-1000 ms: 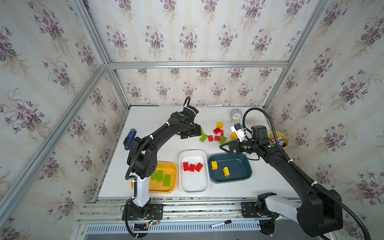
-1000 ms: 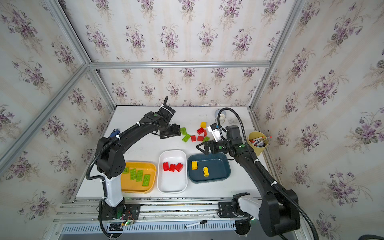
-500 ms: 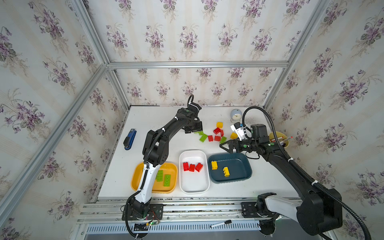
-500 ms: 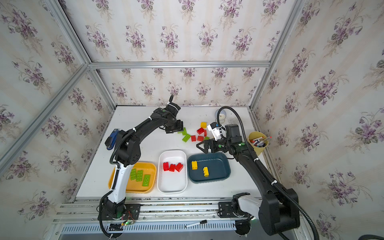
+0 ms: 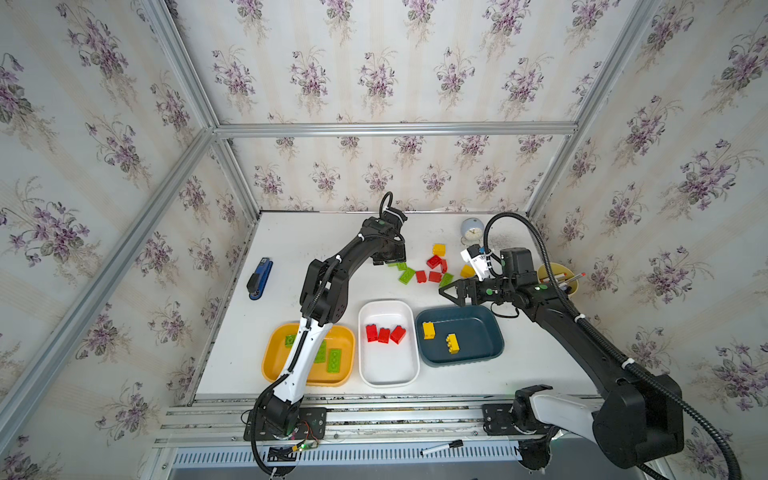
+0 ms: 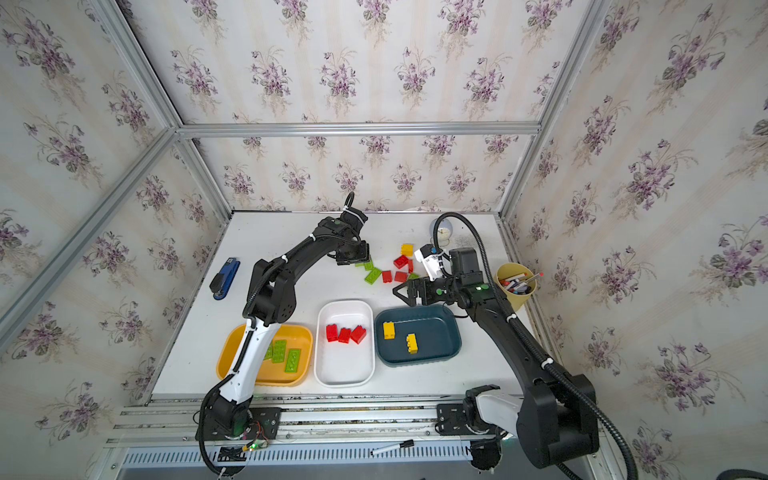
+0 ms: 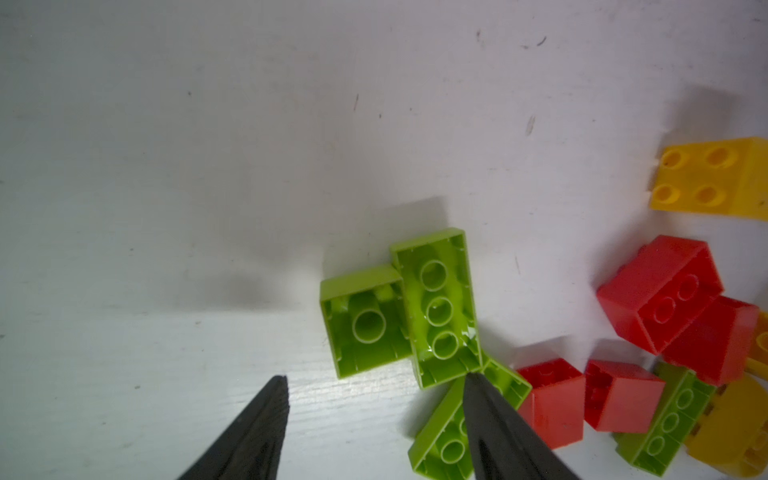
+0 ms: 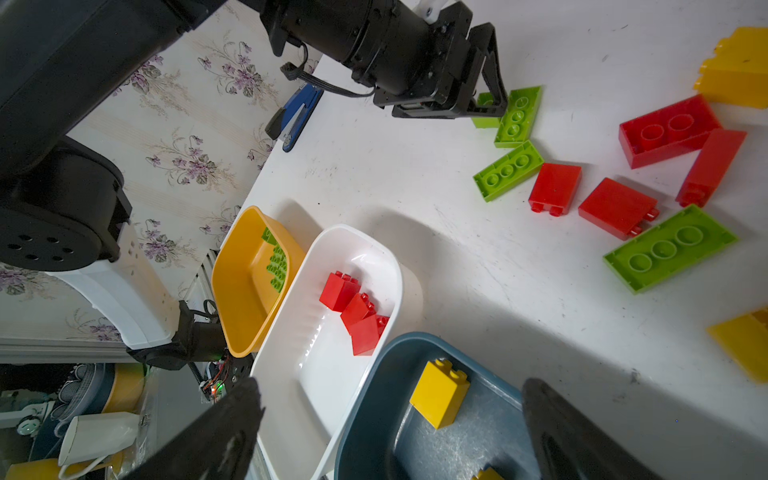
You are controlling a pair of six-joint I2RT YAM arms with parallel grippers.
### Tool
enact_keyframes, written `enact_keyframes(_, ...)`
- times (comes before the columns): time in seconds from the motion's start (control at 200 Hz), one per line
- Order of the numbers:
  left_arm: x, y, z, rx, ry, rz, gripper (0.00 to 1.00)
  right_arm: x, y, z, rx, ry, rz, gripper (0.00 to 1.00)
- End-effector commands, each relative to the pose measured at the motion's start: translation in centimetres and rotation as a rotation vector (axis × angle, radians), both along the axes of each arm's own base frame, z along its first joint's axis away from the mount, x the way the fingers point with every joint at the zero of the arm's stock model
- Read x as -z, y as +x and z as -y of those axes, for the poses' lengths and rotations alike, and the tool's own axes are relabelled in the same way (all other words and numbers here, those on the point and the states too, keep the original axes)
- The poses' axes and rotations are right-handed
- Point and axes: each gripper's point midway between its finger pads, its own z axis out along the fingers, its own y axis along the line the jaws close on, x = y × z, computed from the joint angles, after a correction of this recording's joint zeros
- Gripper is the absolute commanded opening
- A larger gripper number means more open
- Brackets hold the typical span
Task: Sort the legos into containers by color
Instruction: 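Move the left gripper back over the lime-green bricks in the pile, then lower the left gripper onto a lime-green 2x2 brick and grasp it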
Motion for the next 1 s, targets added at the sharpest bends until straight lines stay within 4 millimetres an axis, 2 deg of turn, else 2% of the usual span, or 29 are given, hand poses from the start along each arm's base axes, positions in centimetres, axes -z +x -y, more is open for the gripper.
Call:
enact_keyframes(0.0,0.2,0.4,-0.9,0.002,0.056,0.015,0.68,-0.6,0.4,-0.2,-0.004,0.006,0.022,1.00)
enact_keyframes(0.315,1.5,1.1,-0.1,0.013,0.039,0.010,0.64,-0.8,0.7,-0.3,-0.010,0.012,0.020,1.00)
enact_keyframes(0.53,2.2,1.4,-1.1,-0.002,0.073,0.005,0.61,-0.8,0.8,-0.4,-0.010,0.012,0.019,1.00)
enact_keyframes(0.61,2.2,1.7,-1.6,-0.011,0.086,0.011,0.57,-0.7,0.9,-0.4,-0.009,0.010,0.015,1.00)
enact_keyframes(0.785,1.0,2.1,-2.1,-0.013,0.088,0.037,0.47,-0.6,0.9,-0.4,-0.007,0.012,0.011,1.00)
enact_keyframes(0.995,0.4,2.2,-2.1,-0.010,0.081,0.043,0.48,-0.5,0.9,-0.4,-0.010,0.013,0.007,1.00)
